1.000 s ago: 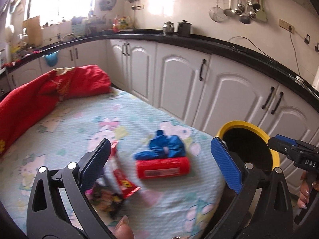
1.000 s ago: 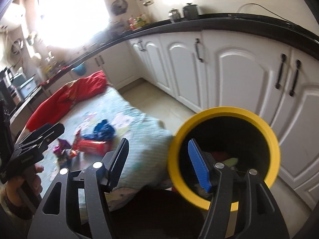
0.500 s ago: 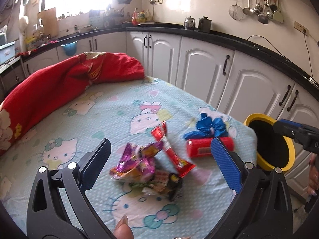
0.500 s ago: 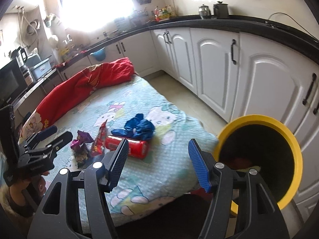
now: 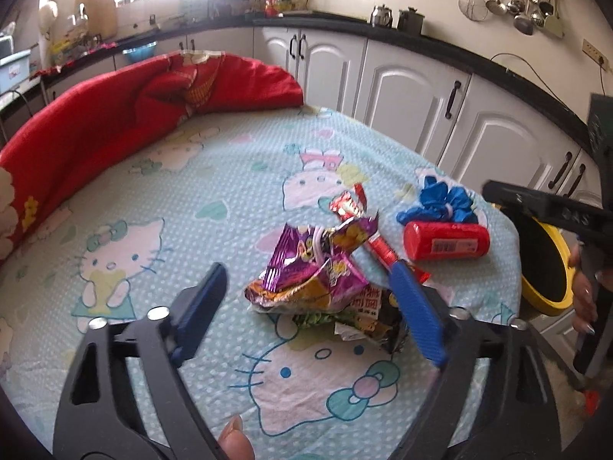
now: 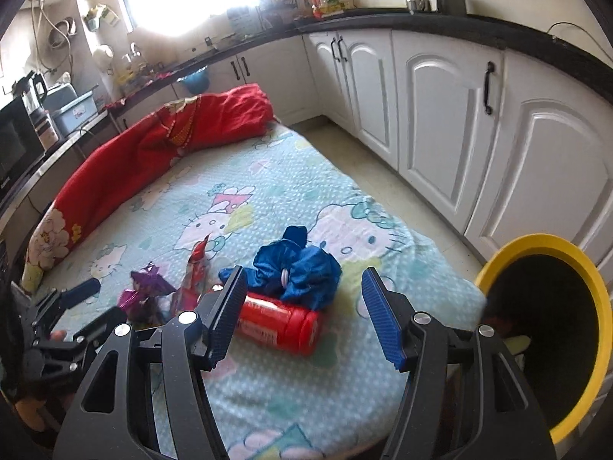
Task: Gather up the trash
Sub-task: 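Grasp a pink candy wrapper with the left tool while the right tool grasps the blue bag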
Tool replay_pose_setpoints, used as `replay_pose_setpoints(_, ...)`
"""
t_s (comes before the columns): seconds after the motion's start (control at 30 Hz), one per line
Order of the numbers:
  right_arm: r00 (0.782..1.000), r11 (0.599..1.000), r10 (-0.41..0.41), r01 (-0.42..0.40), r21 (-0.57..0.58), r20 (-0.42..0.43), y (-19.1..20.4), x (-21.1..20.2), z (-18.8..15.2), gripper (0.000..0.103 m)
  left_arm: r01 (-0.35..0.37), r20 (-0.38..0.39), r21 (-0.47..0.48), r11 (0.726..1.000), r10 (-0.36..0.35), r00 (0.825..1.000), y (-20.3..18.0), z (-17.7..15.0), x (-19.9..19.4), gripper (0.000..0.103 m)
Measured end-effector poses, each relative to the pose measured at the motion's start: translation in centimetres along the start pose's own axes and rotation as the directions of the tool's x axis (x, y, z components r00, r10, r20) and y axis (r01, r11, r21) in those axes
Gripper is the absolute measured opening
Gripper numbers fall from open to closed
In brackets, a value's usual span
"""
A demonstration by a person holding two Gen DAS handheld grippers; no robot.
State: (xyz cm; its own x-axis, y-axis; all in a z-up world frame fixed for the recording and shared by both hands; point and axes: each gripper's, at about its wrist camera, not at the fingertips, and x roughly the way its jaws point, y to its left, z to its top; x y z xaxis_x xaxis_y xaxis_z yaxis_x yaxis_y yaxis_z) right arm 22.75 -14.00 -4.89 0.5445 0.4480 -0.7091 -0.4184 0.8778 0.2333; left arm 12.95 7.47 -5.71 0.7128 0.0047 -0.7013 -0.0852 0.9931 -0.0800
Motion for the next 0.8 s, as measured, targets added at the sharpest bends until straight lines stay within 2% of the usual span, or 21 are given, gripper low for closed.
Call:
replay_pose_setpoints(0.17,0.998,1.000,0.006,-0.007,-0.010,-0.064,0.1,2.9,0.8,0.060,0.005,-0.020,-0.005,1.000,-0.005,1.000,0.1,-0.3,0.5,0.057)
replay_pose_setpoints(0.27,0.995,1.000,0.017,-0.016,0.017,-0.102,-0.2,4.5,1.0,0.060,0.023,-0.035,-0.003,1.000,-0.023,0.999,0.1,-0.5,0.8,0.045)
replay_pose_setpoints(0.37,0.992,0.998,0.039,-0.033,0.050,-0.124,-0.5,5.5,1.2,0.059,0.039,-0.055,-0.029,0.999,-0.040,0.998,0.7,-0.6,1.2,0.037)
replay_pose_setpoints(0.57,0.987,0.995,0.075,-0.065,0.077,-0.145,-0.8,6.4,1.2,0.039,0.064,-0.060,-0.069,0.996,-0.068,0.996,1.8,-0.6,0.9,0.029)
replay_pose_setpoints(0.7,0.986,0.995,0.088,-0.079,0.069,-0.142,-0.7,6.4,1.2,0.022,0.069,-0.061,-0.073,0.995,-0.074,0.995,2.1,-0.4,0.9,0.025)
replay_pose_setpoints(0.8,0.987,0.995,0.092,-0.084,0.062,-0.129,-0.6,6.0,1.2,0.016,0.076,-0.067,-0.084,0.994,-0.081,0.994,2.4,-0.5,0.8,0.020)
